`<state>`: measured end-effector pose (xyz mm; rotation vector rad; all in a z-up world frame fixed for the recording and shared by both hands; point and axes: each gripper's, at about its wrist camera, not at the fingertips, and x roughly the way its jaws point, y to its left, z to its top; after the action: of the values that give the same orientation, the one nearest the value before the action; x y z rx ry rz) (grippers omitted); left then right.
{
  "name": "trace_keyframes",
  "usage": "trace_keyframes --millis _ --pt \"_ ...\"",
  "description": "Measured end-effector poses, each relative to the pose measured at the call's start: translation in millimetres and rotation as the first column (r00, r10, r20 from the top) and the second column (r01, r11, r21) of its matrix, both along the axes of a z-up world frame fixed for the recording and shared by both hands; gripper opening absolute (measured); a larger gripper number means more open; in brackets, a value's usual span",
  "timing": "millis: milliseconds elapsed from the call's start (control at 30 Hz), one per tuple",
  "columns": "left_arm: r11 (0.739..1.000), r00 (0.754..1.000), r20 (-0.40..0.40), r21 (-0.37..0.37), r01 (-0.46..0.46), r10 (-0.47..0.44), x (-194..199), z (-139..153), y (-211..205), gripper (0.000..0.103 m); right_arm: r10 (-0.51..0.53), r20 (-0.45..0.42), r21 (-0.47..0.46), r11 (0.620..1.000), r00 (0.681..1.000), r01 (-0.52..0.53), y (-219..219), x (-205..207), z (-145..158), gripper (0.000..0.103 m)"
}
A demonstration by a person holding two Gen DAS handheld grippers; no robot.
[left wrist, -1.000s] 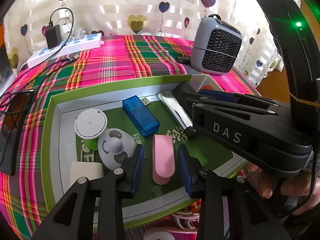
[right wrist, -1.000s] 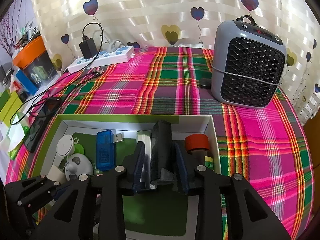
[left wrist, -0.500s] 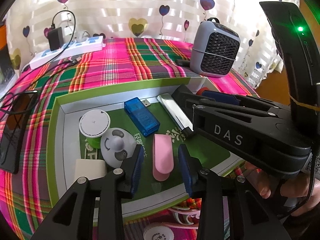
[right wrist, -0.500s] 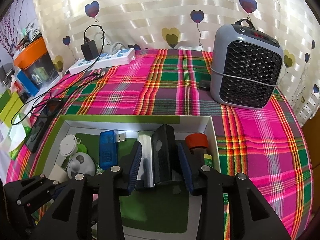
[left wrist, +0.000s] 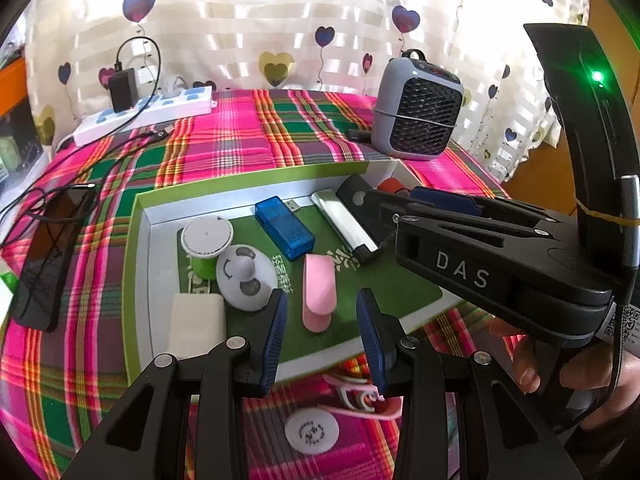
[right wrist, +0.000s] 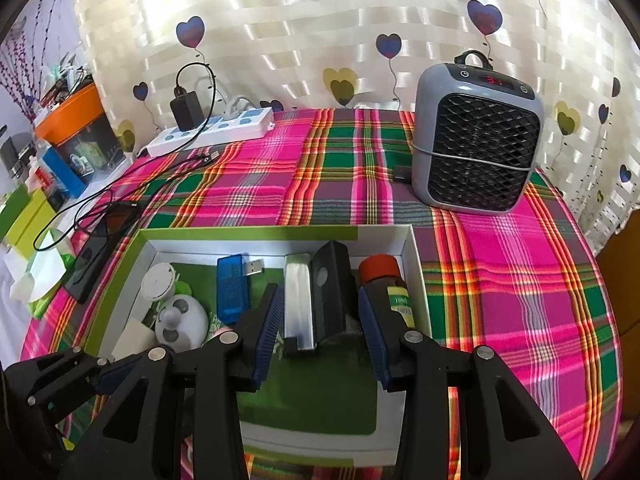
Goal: Organize rigid objects
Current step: 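Open the left tool to drop the pink clip while the right tool releases the black item, then pull both tools back out of the box toward the remaining items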
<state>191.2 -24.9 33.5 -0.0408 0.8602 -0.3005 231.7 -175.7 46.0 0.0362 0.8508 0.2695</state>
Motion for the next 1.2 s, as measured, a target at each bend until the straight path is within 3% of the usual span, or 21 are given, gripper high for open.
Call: trace_keyframes --millis 700,1200 --pt "0.999 0.999 0.046 -0.024 -0.025 0.026 -57.7 12.4 27.3 0.035 -0.005 0.058 0.035 0.999 0.998 0.003 -2.9 -58.6 14.5 0.047" --pt "0.994 0.996 0.006 -0.073 -0.085 0.085 -83.4 3.6 64.8 0.035 0.031 0.048 0.033 0.999 0.998 -0.032 -4.9 -95.4 -0.5 0.047"
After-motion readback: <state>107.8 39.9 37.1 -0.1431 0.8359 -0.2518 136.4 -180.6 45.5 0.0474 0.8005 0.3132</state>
